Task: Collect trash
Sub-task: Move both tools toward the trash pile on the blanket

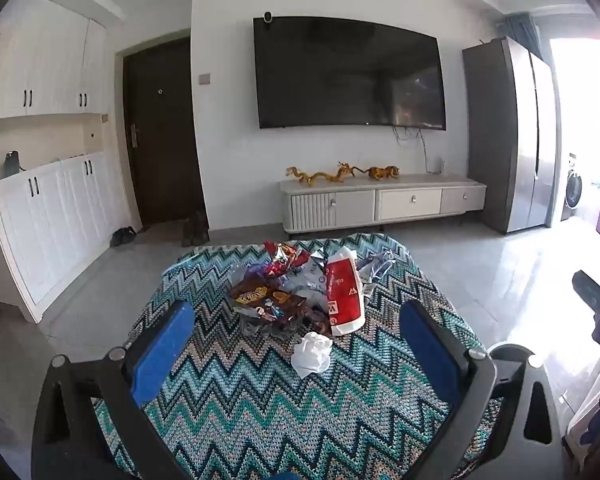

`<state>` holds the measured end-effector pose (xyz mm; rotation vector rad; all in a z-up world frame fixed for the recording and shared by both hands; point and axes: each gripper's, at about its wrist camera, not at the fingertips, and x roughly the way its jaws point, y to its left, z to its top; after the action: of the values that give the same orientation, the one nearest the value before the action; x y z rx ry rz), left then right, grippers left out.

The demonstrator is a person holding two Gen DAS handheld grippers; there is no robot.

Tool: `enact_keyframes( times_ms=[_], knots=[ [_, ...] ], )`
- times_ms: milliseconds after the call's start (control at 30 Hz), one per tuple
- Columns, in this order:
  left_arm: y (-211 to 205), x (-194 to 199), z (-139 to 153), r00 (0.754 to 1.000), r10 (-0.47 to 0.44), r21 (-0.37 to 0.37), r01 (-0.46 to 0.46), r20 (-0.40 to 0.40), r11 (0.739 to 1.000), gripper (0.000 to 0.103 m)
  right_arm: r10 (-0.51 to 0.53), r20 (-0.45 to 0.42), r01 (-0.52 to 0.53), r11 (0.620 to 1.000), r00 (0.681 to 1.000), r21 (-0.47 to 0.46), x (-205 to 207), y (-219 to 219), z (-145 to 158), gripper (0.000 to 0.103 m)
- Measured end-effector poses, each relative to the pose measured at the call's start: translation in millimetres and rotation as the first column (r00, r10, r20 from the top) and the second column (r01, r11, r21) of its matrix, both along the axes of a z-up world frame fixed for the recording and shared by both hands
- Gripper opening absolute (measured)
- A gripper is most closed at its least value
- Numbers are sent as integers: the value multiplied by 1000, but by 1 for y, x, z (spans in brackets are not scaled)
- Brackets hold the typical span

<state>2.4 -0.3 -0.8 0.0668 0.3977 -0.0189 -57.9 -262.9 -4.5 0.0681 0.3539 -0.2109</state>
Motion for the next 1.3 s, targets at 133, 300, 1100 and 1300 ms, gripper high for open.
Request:
enact_keyframes(
  times_ms=[133, 300, 1100, 1300],
  knots=[
    [-8, 10, -5, 999, -43, 8, 43, -21, 999, 103, -10, -16, 10, 1000, 1000, 2, 8, -1, -2, 103],
    [-25, 22, -20, 993, -107, 19, 108, -54, 994, 103, -34, -43, 35, 999, 998, 12, 17, -9, -9, 103],
    [-52, 81, -79, 965, -189, 131, 214, -183, 968, 103, -36, -178, 39, 999, 983, 16, 79, -15, -56, 103],
    [-33, 102, -95, 948, -185, 76, 211, -261, 974, 103, 87, -227, -71, 994, 970, 79, 108, -3, -67, 103]
  ],
)
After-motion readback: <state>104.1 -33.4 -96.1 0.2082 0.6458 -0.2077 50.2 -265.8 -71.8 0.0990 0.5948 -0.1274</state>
